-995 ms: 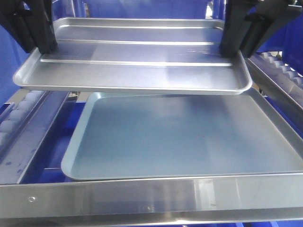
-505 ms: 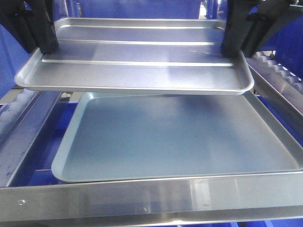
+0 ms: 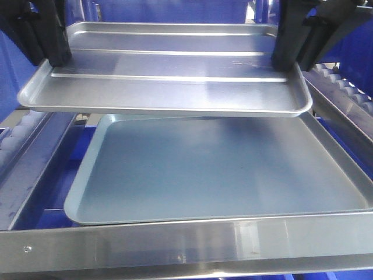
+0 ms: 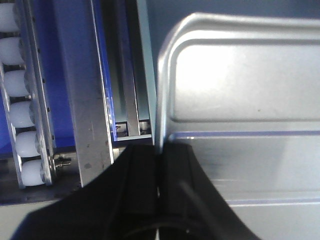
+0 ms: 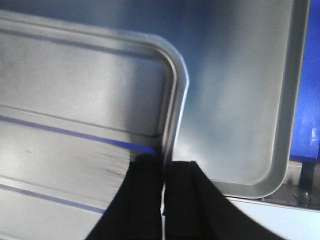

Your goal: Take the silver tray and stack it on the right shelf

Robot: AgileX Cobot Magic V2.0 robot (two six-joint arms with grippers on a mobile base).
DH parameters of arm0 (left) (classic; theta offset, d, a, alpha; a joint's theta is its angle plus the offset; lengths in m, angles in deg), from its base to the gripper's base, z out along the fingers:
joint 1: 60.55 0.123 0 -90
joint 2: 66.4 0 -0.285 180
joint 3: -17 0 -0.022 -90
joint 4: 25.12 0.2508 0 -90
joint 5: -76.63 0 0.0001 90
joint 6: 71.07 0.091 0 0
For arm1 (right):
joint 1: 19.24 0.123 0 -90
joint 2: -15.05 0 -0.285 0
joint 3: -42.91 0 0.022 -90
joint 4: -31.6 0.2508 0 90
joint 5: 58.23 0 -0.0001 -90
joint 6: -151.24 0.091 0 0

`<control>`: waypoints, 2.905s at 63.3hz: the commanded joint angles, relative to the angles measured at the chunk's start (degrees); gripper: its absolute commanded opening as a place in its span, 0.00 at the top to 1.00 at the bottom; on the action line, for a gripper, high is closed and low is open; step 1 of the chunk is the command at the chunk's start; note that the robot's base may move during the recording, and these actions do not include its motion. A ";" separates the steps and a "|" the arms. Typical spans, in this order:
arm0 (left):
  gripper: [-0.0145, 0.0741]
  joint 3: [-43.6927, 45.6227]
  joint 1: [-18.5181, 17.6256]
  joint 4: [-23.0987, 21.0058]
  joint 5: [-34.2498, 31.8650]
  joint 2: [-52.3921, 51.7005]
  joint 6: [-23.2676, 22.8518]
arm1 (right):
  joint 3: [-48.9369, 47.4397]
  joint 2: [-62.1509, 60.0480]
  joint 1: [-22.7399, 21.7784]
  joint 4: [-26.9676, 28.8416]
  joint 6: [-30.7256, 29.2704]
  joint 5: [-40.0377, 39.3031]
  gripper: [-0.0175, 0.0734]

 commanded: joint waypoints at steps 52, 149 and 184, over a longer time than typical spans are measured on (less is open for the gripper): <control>0.94 1.89 0.36 3.24 -17.47 12.89 2.58 | -3.96 8.72 -12.32 -3.42 -11.07 -3.22 0.74; 0.96 -21.66 -5.27 5.72 -27.18 -18.26 4.01 | 17.11 -17.40 -12.73 -5.31 -11.14 -11.39 0.75; 0.94 -52.36 -5.27 7.65 -44.47 -51.21 4.11 | 41.25 -56.03 -12.63 -5.31 -13.55 -23.61 0.75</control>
